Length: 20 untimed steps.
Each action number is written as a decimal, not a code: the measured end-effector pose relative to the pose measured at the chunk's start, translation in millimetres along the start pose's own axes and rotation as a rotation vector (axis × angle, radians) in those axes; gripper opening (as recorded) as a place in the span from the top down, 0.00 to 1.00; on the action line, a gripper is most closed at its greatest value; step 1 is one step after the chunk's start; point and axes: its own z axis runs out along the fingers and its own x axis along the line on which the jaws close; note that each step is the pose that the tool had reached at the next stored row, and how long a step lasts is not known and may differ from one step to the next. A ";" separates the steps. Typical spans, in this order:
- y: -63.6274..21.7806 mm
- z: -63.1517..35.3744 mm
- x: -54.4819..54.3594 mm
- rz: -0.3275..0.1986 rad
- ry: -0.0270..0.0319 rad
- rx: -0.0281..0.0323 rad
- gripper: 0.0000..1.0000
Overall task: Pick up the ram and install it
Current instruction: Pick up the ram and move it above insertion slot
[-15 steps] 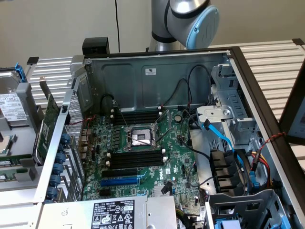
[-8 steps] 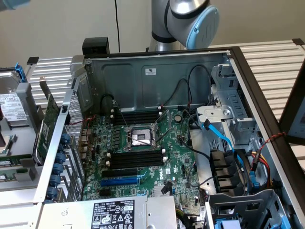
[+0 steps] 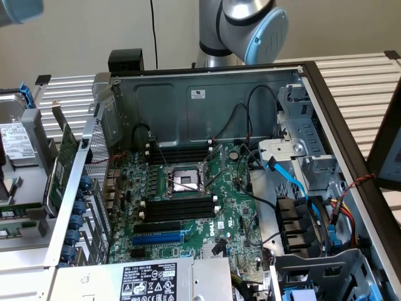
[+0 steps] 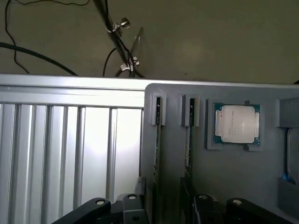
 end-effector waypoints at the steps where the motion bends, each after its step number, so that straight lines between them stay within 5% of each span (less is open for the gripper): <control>1: -0.2 1.3 1.1 0.000 -0.0001 0.0006 0.58; 20: -2.4 28.4 1.0 0.000 0.0041 0.0035 0.58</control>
